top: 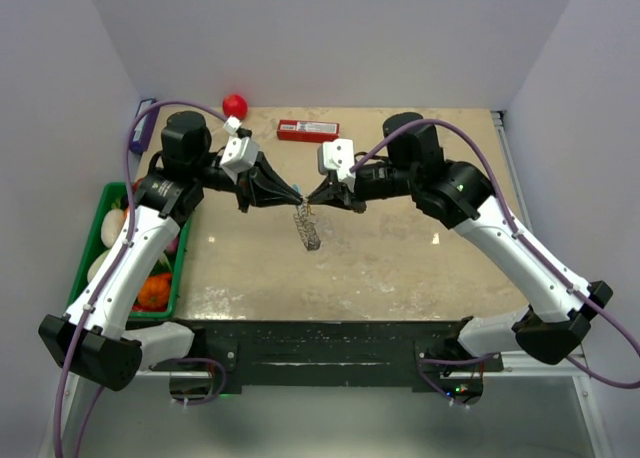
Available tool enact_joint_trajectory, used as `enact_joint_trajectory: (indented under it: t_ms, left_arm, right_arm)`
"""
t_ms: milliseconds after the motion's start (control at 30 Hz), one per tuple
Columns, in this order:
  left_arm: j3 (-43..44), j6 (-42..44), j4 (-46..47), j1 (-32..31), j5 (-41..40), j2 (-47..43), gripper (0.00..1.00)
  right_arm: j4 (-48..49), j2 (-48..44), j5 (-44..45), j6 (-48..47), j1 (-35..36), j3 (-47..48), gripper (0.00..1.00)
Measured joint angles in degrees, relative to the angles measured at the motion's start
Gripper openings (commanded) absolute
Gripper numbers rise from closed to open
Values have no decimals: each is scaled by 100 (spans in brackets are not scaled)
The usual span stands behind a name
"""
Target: Remove the keys from the keyring
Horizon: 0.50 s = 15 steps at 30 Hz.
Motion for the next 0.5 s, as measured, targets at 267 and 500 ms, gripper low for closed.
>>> enact_joint_trajectory:
  t_ms: [267, 500]
  left_arm:
    - [0, 4, -33, 9, 11, 2, 0]
    - [-2, -11, -50, 22, -17, 2, 4]
  right_arm:
    - [15, 55, -131, 31, -37, 0, 0]
    - [26, 79, -140, 35, -37, 2, 0]
